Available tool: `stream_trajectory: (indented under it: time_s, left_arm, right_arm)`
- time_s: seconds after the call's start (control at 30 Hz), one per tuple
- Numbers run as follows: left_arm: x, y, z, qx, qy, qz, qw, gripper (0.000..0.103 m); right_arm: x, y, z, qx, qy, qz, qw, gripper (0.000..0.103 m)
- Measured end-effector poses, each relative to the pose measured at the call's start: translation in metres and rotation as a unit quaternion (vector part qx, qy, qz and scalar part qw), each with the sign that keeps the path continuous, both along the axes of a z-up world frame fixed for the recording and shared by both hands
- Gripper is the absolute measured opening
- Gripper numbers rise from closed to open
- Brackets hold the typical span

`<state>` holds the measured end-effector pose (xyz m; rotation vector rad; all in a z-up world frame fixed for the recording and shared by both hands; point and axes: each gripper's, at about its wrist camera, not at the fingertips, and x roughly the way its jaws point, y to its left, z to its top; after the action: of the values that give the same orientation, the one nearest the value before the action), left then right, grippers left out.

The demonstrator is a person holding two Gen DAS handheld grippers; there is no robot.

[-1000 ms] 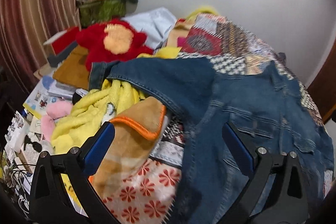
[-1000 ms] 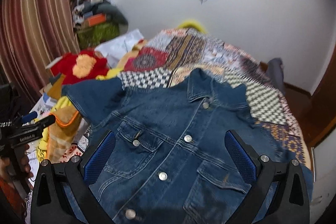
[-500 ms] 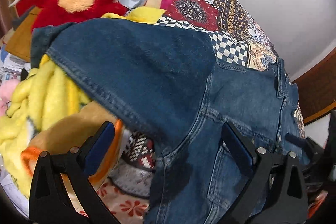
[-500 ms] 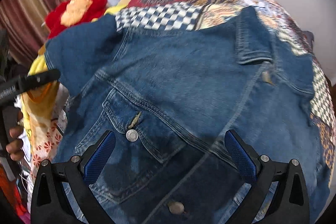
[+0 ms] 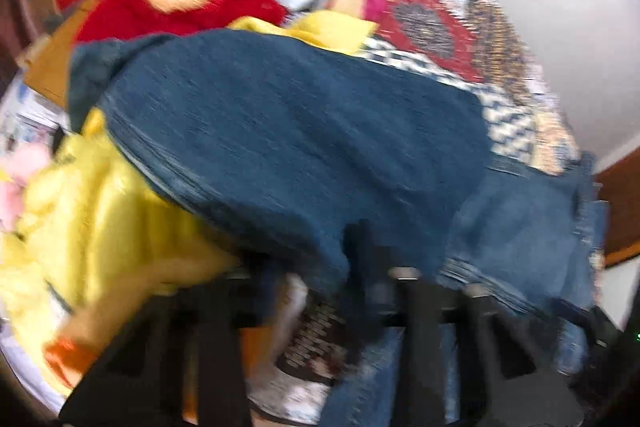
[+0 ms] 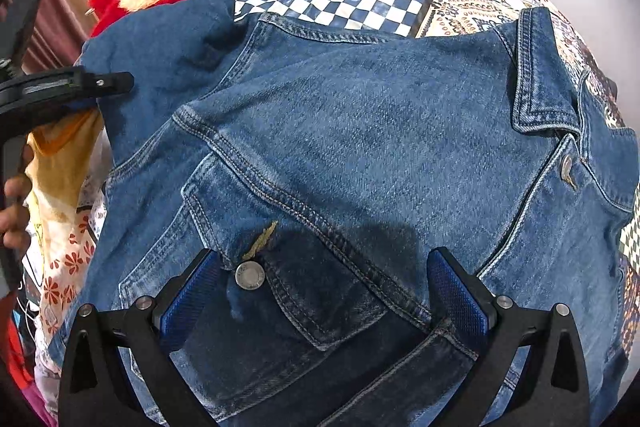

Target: Fold large clothes

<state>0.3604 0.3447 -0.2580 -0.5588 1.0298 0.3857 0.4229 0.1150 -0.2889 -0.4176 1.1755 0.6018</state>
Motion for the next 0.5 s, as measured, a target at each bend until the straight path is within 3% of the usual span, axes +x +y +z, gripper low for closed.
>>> stream_trajectory:
  time_s: [0.1,0.2,0.3,0.33,0.5]
  left_arm:
    - [-0.002,0.003,0.005,-0.001,-0.019,0.010,0.9998,0.018]
    - [0.001,-0.012,0.022,0.056,-0.028,-0.010,0.9980,0.016]
    - [0.005,-0.038,0.053,0.125,-0.055,-0.042,0.9897,0.014]
    - [0.005,-0.046,0.065,0.141,-0.066,-0.052,0.9864,0.008]
    - [0.010,-0.084,0.102,0.162,-0.111,-0.094,0.9759,0.007]
  right_arm:
    - [-0.002,-0.007,0.003,0.009,0.013,-0.002,1.000,0.103]
    - [-0.002,-0.017,0.009,0.020,0.027,-0.008,0.999,0.103]
    - [-0.001,-0.032,0.020,0.045,0.035,-0.018,0.998,0.103]
    - [-0.001,-0.035,0.024,0.048,0.035,-0.024,0.998,0.103]
    - [0.000,-0.062,0.049,0.065,0.017,-0.043,0.997,0.103]
